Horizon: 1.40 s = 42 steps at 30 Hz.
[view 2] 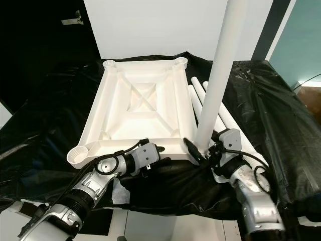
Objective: Building children table
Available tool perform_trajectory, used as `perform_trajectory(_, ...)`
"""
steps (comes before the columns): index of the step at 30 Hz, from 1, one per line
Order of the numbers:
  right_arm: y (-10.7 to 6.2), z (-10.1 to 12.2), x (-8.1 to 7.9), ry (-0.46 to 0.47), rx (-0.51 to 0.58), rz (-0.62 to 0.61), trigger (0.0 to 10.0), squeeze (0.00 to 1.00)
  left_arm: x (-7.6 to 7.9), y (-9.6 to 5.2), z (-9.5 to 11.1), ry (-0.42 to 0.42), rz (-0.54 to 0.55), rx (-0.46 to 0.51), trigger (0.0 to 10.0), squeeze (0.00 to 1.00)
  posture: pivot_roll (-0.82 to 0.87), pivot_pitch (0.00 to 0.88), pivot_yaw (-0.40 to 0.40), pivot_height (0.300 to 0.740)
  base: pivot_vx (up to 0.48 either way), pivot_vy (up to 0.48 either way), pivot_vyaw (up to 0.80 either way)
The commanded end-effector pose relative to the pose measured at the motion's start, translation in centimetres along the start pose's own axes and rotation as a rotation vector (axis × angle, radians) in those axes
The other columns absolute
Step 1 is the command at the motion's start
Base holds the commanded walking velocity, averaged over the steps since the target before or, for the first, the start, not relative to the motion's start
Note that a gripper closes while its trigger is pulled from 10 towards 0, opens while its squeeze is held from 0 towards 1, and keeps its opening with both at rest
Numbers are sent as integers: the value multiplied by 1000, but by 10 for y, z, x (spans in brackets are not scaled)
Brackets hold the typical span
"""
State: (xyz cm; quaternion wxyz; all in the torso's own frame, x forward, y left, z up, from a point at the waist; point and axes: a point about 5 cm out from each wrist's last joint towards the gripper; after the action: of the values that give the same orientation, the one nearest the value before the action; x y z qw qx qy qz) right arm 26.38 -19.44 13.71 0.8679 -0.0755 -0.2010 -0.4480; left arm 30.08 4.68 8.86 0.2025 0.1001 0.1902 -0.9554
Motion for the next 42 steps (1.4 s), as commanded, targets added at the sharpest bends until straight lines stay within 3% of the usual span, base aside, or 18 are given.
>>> perform_trajectory(1, 1, -3, 3, 7, -14, 43, 10000, 0, 10, -2, -22, -49, -26, -95, 10000, 0, -102, 11, 19, 740, 0, 0, 0)
perform_trajectory(15, 5, -6, 24, -19, -48, 194, 10000, 0, 8, -6, -26, -29, -30, -117, 10000, 0, -87, 2, 13, 740, 0, 0, 0)
perform_trajectory(16, 5, -7, 27, -18, -56, 216, 4980, 0, 8, -6, -27, -27, -31, -119, 10000, 0, -82, 0, 9, 740, 0, 0, 0)
perform_trajectory(17, 5, -7, 27, -18, -56, 216, 4980, 0, 8, -6, -27, -27, -31, -119, 10000, 0, -82, 0, 9, 740, 0, 0, 0)
perform_trajectory(18, 5, -8, 30, -19, -65, 232, 2275, 0, 9, -7, -28, -26, -32, -120, 10000, 0, -79, 0, 6, 740, 0, 0, 0)
perform_trajectory(19, 5, -8, 30, -19, -65, 232, 2275, 0, 9, -7, -28, -26, -32, -120, 10000, 0, -79, 0, 6, 740, 0, 0, 0)
perform_trajectory(20, 6, -8, 32, -14, -69, 242, 0, 0, 9, -6, -28, -25, -31, -121, 10000, 0, -79, 0, 6, 740, 0, 0, 0)
perform_trajectory(34, 9, -14, 35, 33, -79, 226, 0, 0, 9, -10, -31, -26, -23, -126, 10000, 0, -60, 0, 1, 740, 0, 0, 0)
perform_trajectory(37, 12, -16, 40, 63, -70, 128, 0, 0, 9, -10, -31, -28, -23, -127, 10000, 0, -60, 0, 1, 740, 0, 0, 0)
perform_trajectory(39, 16, -15, 26, 97, -44, 37, 0, 0, 10, -9, -30, -30, -25, -123, 10000, 0, -63, 0, 0, 740, 0, 0, 0)
perform_trajectory(42, 18, -14, 19, 111, -33, 5, 0, 0, 11, -8, -30, -30, -25, -122, 10000, 0, -65, 0, 0, 740, 0, 0, 0)
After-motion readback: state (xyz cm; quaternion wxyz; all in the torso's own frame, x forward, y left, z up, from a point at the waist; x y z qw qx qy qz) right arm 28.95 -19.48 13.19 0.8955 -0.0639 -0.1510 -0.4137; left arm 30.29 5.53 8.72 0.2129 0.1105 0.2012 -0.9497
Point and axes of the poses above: a point about 5 cm out from each wrist's last joint towards the gripper, its own y axis pointing out of the wrist towards the gripper, its own z axis along the axis of the wrist's last joint, x = y × z, and after that the axes turned 11 degrees about -y, right-handed
